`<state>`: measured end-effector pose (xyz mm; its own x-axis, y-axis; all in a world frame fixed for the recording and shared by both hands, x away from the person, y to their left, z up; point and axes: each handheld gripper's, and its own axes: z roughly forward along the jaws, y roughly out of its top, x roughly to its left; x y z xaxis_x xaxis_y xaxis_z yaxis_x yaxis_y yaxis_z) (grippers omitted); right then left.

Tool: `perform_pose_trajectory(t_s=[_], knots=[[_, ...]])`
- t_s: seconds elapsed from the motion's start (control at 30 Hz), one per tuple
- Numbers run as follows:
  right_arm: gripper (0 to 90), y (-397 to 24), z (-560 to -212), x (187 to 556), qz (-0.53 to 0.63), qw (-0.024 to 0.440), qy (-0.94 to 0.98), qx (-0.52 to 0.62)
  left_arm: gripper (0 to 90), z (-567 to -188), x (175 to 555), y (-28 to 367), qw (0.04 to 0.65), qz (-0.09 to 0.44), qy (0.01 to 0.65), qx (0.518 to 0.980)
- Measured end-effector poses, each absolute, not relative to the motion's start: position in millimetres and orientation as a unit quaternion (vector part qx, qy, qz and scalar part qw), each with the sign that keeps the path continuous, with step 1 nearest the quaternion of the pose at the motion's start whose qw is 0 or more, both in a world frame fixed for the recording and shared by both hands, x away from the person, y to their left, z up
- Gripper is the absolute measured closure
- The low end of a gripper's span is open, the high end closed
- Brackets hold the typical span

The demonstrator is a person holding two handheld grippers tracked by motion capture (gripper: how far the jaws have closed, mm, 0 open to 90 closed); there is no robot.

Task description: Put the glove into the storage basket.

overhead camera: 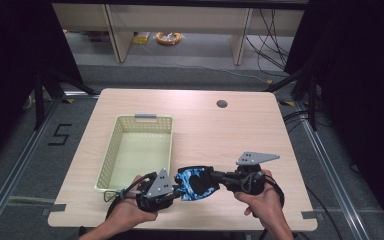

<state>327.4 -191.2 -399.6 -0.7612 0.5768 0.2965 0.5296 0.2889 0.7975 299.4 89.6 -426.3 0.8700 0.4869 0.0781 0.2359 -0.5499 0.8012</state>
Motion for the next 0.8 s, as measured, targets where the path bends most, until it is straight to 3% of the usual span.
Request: perform_pose_trajectory(t_s=[0.1,0.47,0.8], knots=[[86.9,-181.6,-392.5,333.9,0.487,0.037,0.805,0.337,81.3,-420.6,302.8,99.2,0.421,0.153,0.211,0.869],[87.0,-141.0,-386.1,362.3,0.482,0.009,0.815,0.321,81.6,-410.5,314.3,136.8,0.416,0.155,0.25,0.86],[87.0,-98.1,-391.2,384.0,0.461,-0.006,0.825,0.327,82.1,-408.0,332.9,172.3,0.37,0.151,0.276,0.874]])
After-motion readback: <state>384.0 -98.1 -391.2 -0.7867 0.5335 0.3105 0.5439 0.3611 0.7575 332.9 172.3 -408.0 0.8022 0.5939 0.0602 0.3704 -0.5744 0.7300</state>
